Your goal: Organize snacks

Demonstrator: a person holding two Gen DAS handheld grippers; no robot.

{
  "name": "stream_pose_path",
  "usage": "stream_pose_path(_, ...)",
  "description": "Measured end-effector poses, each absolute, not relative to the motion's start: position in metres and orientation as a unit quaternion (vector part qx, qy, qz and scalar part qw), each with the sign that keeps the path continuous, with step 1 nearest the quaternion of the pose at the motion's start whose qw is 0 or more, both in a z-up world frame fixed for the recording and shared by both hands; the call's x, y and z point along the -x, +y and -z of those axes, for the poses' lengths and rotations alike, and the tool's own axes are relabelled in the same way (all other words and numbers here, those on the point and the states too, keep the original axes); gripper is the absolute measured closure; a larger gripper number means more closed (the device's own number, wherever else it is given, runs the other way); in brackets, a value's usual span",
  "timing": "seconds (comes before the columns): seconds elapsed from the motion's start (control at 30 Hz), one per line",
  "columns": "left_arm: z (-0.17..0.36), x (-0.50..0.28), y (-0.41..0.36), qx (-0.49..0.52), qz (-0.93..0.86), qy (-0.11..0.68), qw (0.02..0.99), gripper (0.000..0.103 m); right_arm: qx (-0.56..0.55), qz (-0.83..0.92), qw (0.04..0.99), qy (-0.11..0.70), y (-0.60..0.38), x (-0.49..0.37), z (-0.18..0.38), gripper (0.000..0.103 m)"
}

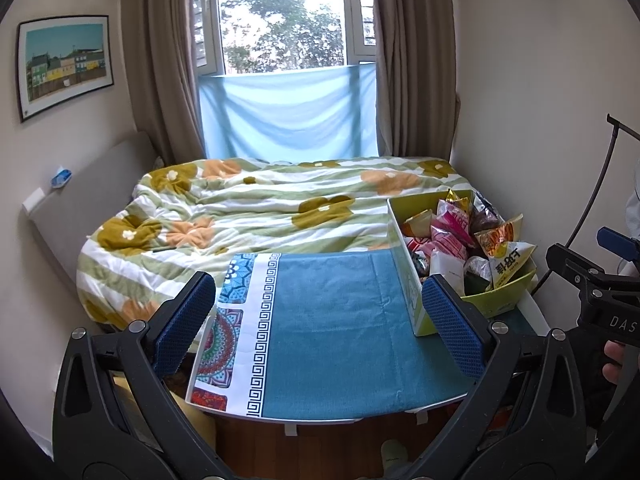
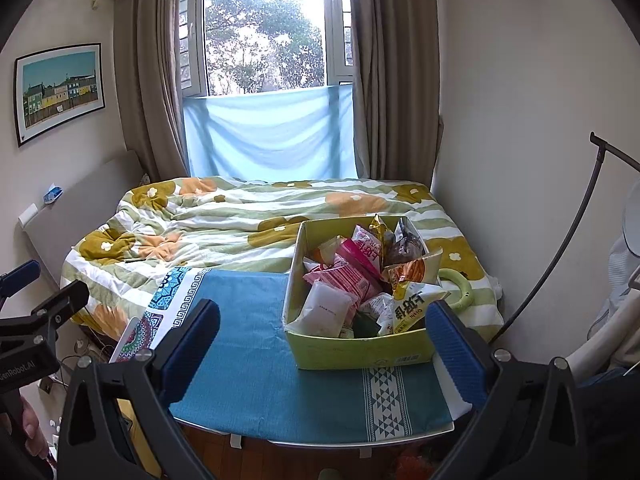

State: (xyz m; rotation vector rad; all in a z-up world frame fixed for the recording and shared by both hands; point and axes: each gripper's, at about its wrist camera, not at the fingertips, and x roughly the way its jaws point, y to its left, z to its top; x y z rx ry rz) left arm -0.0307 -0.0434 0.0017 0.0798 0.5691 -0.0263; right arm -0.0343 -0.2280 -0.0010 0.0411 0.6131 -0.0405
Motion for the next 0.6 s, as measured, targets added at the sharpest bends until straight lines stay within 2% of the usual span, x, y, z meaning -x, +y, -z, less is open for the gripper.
stream_pose_path(0.6, -0.0009, 0.0298, -0.0424, -0.035, 0.004, 0.275, 0.961, 0.000, -0.019, 0.019, 0.952, 0.304, -0.2247, 0.0317, 0.0034, 0.001)
